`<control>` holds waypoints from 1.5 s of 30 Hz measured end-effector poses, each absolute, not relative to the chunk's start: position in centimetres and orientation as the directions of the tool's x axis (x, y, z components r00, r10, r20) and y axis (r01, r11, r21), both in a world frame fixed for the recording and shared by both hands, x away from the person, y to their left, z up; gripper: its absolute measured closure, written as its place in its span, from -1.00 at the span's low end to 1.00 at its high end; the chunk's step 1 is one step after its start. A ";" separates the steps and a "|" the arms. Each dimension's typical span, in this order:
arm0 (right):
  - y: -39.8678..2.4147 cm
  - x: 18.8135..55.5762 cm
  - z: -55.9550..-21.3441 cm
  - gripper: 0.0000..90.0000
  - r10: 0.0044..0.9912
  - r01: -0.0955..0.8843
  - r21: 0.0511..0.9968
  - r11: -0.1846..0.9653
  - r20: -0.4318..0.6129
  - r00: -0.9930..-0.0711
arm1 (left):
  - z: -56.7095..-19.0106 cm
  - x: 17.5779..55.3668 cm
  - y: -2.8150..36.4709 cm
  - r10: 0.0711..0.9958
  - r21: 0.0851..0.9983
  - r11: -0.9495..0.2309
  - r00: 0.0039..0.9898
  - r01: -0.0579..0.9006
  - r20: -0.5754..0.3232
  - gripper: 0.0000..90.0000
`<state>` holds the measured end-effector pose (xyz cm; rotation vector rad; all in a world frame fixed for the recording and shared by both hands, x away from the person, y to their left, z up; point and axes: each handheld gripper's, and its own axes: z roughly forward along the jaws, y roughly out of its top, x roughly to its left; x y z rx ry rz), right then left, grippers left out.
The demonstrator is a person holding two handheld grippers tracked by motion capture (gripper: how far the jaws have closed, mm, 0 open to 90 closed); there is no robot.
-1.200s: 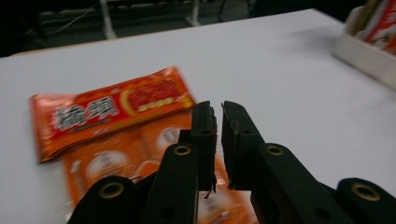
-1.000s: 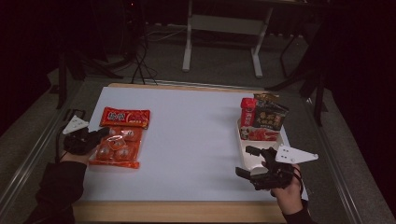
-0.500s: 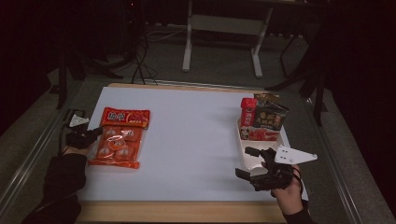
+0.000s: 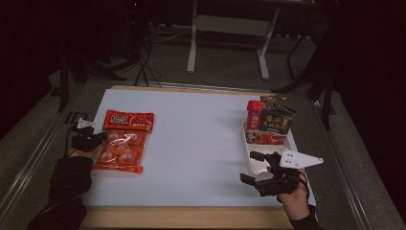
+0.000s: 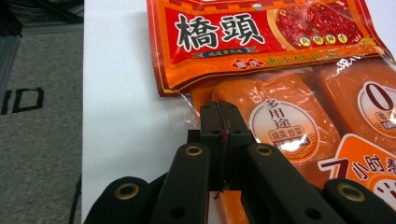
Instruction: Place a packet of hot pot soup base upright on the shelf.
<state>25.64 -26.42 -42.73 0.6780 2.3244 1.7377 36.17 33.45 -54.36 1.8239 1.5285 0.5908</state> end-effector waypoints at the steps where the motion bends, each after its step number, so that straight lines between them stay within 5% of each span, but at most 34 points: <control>1: -26.4 25.6 -42.7 -0.69 0.446 0.260 0.940 0.222 0.139 -0.884 | -54.3 36.1 33.3 0.973 0.738 -0.081 0.213 0.670 -0.087 1.00; 27: -26.6 25.8 -42.7 -0.69 0.447 0.268 0.938 0.220 0.147 -0.882 | -54.1 35.7 23.2 0.895 0.726 -0.135 0.398 0.674 -0.203 1.00; 45: -26.6 25.7 -42.6 -0.69 0.447 0.264 0.939 0.220 0.144 -0.883 | -53.6 34.9 22.2 0.835 0.726 -0.227 0.513 0.649 -0.197 1.00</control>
